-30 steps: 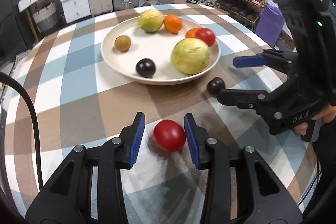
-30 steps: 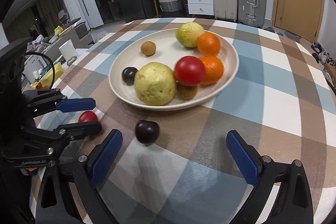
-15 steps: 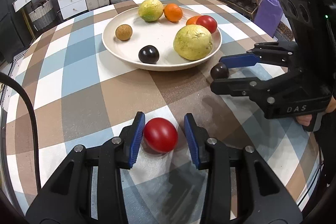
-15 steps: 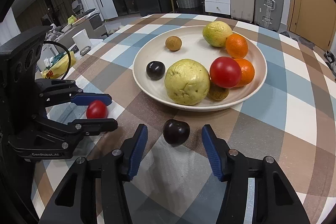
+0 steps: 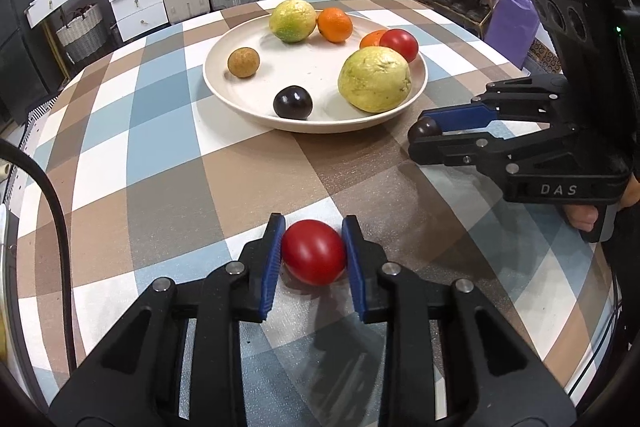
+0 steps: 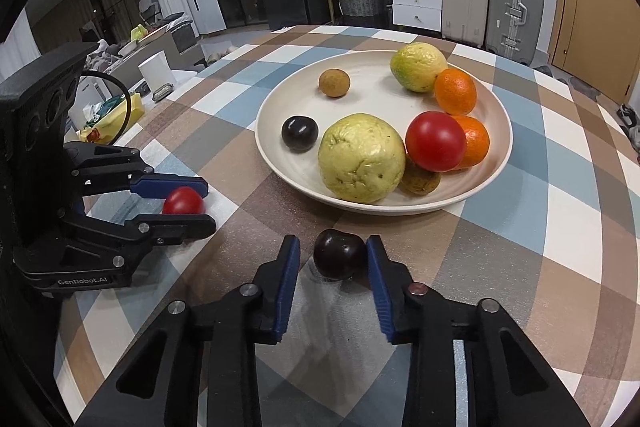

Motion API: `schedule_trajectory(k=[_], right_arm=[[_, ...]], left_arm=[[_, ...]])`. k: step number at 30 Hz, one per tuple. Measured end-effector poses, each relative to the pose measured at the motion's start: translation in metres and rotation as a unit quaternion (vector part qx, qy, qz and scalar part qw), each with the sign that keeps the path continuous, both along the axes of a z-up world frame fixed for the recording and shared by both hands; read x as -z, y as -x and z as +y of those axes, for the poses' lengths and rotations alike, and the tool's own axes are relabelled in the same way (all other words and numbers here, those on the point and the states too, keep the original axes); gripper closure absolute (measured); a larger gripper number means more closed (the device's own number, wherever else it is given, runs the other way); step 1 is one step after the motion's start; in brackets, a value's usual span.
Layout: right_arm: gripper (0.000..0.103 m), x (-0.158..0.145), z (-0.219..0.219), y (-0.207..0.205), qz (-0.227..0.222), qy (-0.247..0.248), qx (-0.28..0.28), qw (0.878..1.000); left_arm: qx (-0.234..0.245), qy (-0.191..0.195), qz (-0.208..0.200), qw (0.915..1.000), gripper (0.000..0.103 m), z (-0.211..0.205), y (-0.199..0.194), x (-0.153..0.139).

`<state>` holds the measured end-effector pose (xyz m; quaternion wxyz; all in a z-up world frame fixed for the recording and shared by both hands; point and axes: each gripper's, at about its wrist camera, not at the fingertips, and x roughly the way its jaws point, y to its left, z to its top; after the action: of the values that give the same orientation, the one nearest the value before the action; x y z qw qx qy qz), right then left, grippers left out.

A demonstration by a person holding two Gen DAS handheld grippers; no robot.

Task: Organize fruits
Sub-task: 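Carry the red tomato and dark plum in both grippers over the plate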

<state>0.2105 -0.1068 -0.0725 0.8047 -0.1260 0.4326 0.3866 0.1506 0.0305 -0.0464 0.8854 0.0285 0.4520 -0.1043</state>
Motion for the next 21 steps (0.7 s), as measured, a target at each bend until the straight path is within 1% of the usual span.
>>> schedule_trajectory(k=[2, 8, 21], right_arm=[[0.077, 0.0, 0.0, 0.0, -0.001, 0.0, 0.0, 1.0], [0.077, -0.002, -0.002, 0.003, -0.005, -0.004, -0.006, 1.0], [0.077, -0.02, -0.009, 0.012, -0.03, -0.054, -0.014, 0.998]], left_arm=[[-0.001, 0.002, 0.0, 1.0, 0.077, 0.001, 0.0, 0.0], [-0.008, 0.012, -0.004, 0.9999, 0.077, 0.004, -0.001, -0.002], [-0.021, 0.039, -0.028, 0.9986, 0.077, 0.009, 0.001, -0.014]])
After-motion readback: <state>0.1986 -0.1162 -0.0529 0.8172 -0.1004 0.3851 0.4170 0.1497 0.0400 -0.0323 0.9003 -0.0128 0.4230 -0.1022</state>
